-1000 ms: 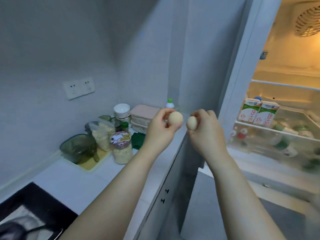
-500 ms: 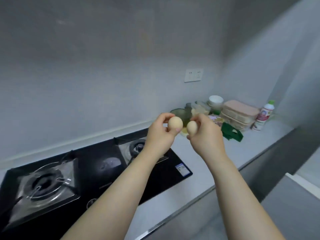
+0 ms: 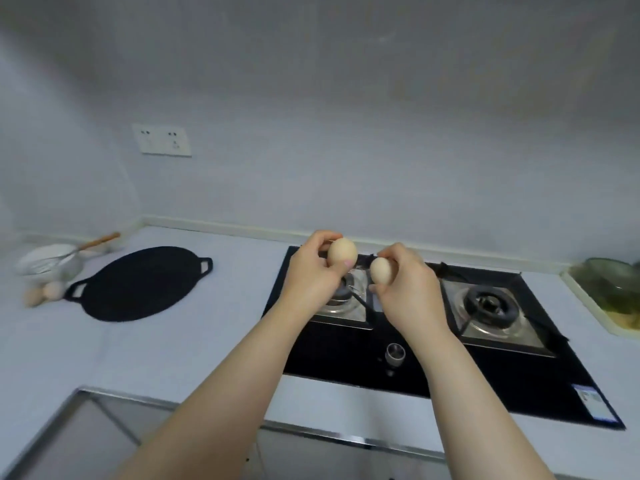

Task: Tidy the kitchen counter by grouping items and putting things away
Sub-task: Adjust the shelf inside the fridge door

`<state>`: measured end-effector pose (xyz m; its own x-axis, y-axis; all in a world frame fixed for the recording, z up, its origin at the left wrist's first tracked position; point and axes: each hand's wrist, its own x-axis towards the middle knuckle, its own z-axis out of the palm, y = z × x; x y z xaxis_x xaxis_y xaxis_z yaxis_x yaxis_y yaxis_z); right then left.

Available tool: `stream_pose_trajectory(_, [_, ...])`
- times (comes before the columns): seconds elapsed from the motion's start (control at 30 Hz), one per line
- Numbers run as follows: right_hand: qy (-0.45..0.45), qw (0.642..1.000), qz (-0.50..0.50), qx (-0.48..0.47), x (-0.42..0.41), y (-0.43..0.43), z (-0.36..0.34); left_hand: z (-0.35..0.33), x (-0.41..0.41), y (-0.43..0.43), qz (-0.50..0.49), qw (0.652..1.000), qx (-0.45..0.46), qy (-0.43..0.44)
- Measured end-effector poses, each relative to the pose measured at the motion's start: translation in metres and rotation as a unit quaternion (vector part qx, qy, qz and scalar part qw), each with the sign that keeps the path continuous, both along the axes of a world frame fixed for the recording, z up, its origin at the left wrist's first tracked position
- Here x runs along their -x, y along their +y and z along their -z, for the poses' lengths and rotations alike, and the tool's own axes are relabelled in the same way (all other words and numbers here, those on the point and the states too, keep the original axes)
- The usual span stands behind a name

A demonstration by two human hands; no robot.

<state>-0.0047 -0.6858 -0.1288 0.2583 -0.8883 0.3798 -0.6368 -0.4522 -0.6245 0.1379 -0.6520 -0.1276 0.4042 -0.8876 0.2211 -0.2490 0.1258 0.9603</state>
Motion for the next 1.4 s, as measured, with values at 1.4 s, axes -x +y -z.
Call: stream_pose_trajectory(1.4, [0.144,0.919,-0.355,-0.090,-0.591,0.070,0.098,0.128,-0.537,0.172,-0.357,0.919,-0.152,0.071])
